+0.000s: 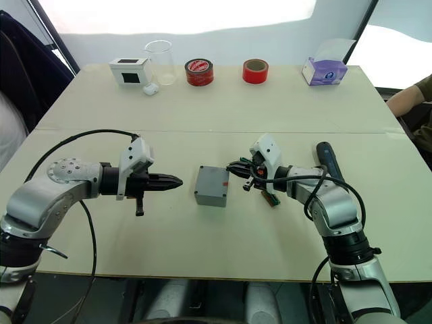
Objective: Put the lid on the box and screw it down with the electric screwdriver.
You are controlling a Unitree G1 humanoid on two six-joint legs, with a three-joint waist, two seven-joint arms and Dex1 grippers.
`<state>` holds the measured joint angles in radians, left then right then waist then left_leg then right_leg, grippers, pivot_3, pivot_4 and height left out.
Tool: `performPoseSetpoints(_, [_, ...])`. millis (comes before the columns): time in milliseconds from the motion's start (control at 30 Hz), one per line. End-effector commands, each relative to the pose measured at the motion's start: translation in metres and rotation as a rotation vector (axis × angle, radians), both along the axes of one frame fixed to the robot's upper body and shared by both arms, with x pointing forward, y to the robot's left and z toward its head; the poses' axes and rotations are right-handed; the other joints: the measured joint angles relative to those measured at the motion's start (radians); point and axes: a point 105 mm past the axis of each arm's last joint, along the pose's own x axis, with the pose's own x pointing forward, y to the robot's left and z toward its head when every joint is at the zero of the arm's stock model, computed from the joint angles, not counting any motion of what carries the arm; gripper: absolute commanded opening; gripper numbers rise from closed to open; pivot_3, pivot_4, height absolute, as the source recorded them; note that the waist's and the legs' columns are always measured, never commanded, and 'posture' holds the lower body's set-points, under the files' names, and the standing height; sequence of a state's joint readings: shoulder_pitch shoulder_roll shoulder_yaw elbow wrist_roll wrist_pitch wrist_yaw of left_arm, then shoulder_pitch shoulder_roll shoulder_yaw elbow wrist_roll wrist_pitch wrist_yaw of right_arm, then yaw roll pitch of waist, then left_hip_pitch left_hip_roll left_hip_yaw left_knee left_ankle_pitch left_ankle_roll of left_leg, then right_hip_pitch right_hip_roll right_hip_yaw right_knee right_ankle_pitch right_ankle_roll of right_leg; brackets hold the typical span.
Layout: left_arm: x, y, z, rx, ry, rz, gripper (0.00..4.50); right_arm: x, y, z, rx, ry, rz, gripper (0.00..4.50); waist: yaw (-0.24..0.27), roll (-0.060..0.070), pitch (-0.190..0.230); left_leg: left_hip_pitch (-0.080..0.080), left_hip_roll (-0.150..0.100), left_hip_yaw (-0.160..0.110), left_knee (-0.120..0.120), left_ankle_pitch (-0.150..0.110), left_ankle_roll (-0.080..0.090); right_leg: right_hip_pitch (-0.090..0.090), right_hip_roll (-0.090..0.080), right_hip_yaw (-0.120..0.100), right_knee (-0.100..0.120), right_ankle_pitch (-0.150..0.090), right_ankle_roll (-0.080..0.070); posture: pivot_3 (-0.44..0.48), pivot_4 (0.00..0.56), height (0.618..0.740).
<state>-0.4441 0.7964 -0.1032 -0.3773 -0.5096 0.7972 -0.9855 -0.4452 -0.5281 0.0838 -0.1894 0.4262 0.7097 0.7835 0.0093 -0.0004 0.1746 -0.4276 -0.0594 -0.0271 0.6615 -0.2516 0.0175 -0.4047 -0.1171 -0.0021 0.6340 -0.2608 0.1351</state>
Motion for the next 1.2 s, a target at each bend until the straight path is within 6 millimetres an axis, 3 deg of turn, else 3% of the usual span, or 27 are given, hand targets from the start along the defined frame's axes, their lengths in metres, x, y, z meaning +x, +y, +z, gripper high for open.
performPoseSetpoints(33, [-0.001, -0.001, 0.009, -0.001, -0.048, -0.008, 0.0, 0.001, 0.005, 0.008, 0.008, -0.04, 0.022, 0.02, 0.0, 0.0, 0.0, 0.0, 0.0, 0.0, 0.0, 0.0, 0.0, 0.0, 0.0, 0.0, 0.0, 0.0, 0.0, 0.0, 0.15, 0.74])
performPoseSetpoints(233, [-0.001, -0.001, 0.009, 0.0, -0.05, -0.007, 0.0, 0.001, 0.006, 0.003, -0.011, -0.03, 0.025, 0.02, 0.0, 0.0, 0.0, 0.0, 0.0, 0.0, 0.0, 0.0, 0.0, 0.0, 0.0, 0.0, 0.0, 0.0, 0.0, 0.0, 0.15, 0.74])
performPoseSetpoints(633, [-0.004, -0.006, 0.01, -0.027, -0.047, -0.026, 0.0, 0.003, -0.013, 0.014, -0.032, -0.032, -0.029, 4.39, 0.001, 0.0, 0.0, 0.0, 0.0, 0.0, 0.0, 0.0, 0.0, 0.0, 0.0, 0.0, 0.0, 0.0, 0.0, 0.0, 0.15, 0.74])
performPoseSetpoints(667, [-0.004, -0.007, 0.011, -0.036, -0.048, -0.03, 0.0, 0.002, -0.017, 0.018, -0.024, -0.03, -0.035, 4.39, 0.001, 0.0, 0.0, 0.0, 0.0, 0.0, 0.0, 0.0, 0.0, 0.0, 0.0, 0.0, 0.0, 0.0, 0.0, 0.0, 0.15, 0.74])
performPoseSetpoints(767, [-0.004, -0.022, 0.031, -0.106, -0.083, -0.113, 0.0, 0.015, -0.075, 0.056, -0.039, 0.022, -0.258, 4.39, 0.006, 0.001, 0.001, 0.0, 0.0, 0.0, 0.0, 0.0, 0.0, 0.0, 0.0, 0.0, 0.0, 0.0, 0.0, 0.0, 0.15, 0.74])
performPoseSetpoints(833, [-0.005, -0.031, 0.036, -0.117, -0.098, -0.173, 0.0, 0.013, -0.103, 0.066, -0.104, 0.091, -0.333, 4.46, 0.013, 0.001, 0.001, -0.002, -0.002, -0.001, 0.001, 0.0, 0.0, 0.0, -0.002, 0.0, 0.0, 0.0, 0.0, 0.0, 0.15, 0.74])
performPoseSetpoints(1033, [-0.015, -0.052, 0.031, -0.071, -0.115, -0.372, 0.0, 0.004, -0.154, 0.073, -0.23, 0.401, -0.557, 4.46, -0.011, 0.0, 0.001, 0.0, 0.001, 0.001, -0.001, -0.001, 0.001, 0.001, -0.001, 0.0, -0.003, 0.0, -0.001, 0.0, 0.15, 0.74])
performPoseSetpoints(1200, [-0.015, -0.067, 0.031, -0.08, -0.149, -0.461, 0.0, -0.008, -0.183, 0.056, -0.334, 0.614, -0.633, 4.46, -0.02, 0.001, 0.001, 0.0, 0.001, 0.003, -0.002, -0.001, 0.001, 0.0, -0.001, 0.0, -0.003, 0.0, -0.001, 0.0, 0.15, 0.74])
